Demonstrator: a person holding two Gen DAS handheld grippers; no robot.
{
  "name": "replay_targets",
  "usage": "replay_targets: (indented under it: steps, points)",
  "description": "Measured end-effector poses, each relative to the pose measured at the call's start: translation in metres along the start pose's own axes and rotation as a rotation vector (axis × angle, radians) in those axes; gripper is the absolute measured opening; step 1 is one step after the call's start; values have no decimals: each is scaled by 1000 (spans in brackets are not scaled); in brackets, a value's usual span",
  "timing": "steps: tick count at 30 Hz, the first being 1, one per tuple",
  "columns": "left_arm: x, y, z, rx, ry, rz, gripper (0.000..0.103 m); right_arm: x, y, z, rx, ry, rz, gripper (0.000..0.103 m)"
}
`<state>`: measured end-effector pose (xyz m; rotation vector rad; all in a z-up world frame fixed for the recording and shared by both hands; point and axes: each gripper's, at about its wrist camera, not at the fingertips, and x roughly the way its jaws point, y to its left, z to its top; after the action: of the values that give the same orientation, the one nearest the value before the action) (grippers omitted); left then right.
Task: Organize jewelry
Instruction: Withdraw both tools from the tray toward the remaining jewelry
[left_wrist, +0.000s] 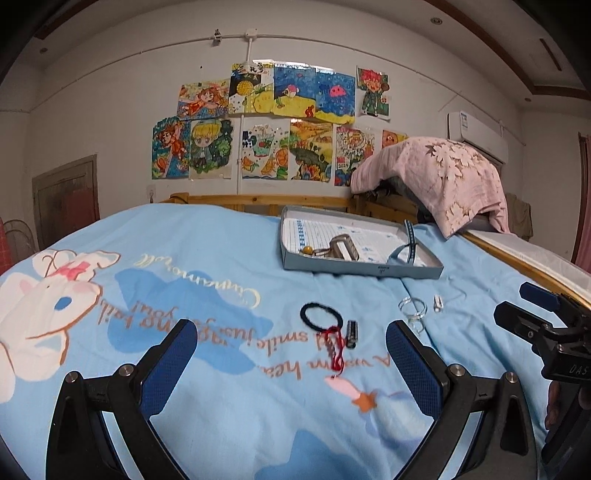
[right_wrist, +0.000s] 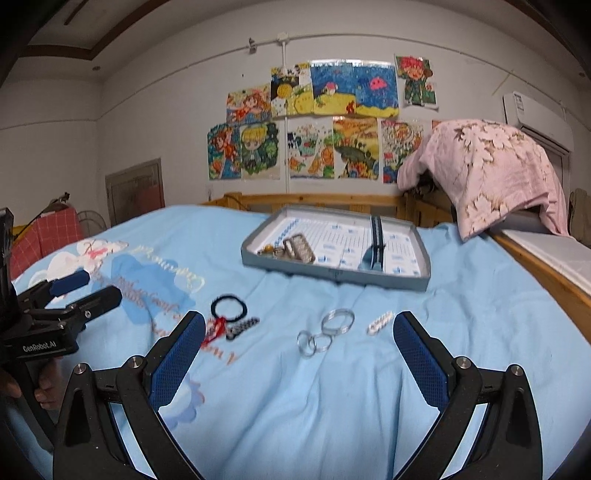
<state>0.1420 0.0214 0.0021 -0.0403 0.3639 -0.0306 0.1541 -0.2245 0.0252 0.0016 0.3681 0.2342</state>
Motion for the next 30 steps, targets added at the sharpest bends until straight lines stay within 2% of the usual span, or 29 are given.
replay_targets:
  steps: [12,22,30]
  points:
    - [3,4,-9,-16,60,2,103,2,-2,-13,14,69,-17,100]
    - [14,3,8,-38,19,5,103,6,-2,1,9,13,-23,100]
    - [33,0,20,-29,27,1,103,13,-11,15,19,-42,-58,100]
